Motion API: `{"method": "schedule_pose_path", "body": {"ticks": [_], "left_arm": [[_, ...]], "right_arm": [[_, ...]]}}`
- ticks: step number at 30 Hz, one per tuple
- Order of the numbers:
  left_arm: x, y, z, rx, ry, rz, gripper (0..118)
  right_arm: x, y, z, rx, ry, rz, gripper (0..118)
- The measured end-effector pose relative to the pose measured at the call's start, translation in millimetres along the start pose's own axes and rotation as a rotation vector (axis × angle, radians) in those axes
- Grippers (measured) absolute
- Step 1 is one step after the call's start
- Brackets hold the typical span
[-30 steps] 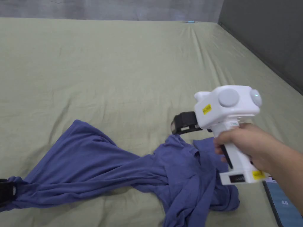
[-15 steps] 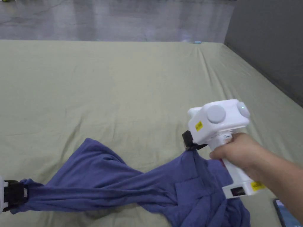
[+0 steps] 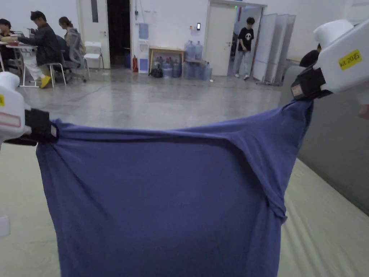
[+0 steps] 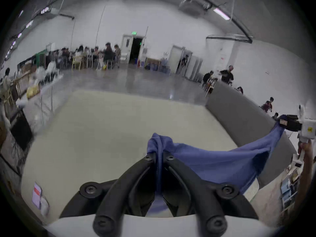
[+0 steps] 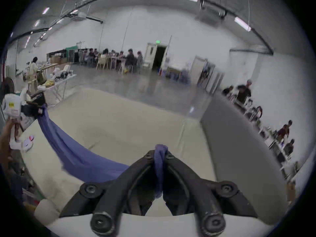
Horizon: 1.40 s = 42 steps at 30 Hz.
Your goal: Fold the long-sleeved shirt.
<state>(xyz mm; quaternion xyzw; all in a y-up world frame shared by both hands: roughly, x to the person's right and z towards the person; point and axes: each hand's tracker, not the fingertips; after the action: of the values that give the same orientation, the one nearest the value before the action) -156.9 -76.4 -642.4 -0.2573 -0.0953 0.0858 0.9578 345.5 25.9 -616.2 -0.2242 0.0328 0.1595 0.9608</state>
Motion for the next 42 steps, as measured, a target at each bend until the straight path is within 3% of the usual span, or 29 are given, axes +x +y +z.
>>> {"method": "schedule_pose_path", "body": {"ticks": [4,7,8,12,15,18,27,31,34,37,42], "left_arm": [[11,89,12,0.096,0.033,-0.005,0],[26,144,17,0.180,0.158,-0.120,0],[29,161,18,0.189,0.162,-0.119,0],[36,218,16,0.238,0.170,-0.064,0],[50,262,25,0.314,0.246,-0.146,0],[64,293,45,0.422,0.227,-0.126,0],[80,310,55,0.454,0.266,-0.139,0],[62,294,18,0.423,0.256,-0.152,0],[40,245,-34,0.302,0.222,-0.126,0],[13,183,-101,0.116,0.206,-0.138,0],[-27,53,-168,-0.106,0.147,-0.090,0]], "right_arm": [[11,71,12,0.086,-0.090,0.032,2],[14,118,9,0.123,-0.144,0.055,2],[15,134,8,0.137,-0.164,0.026,2],[17,192,-1,0.210,-0.296,0.070,2],[23,226,3,0.289,-0.365,0.000,2],[28,257,18,0.378,-0.396,-0.025,2],[40,300,32,0.430,-0.383,-0.061,2],[31,274,-16,0.335,-0.302,-0.020,2],[17,218,-79,0.214,-0.214,0.024,2],[-6,132,-144,0.083,-0.111,0.090,2],[-56,-34,-196,-0.068,0.025,0.150,2]]}}
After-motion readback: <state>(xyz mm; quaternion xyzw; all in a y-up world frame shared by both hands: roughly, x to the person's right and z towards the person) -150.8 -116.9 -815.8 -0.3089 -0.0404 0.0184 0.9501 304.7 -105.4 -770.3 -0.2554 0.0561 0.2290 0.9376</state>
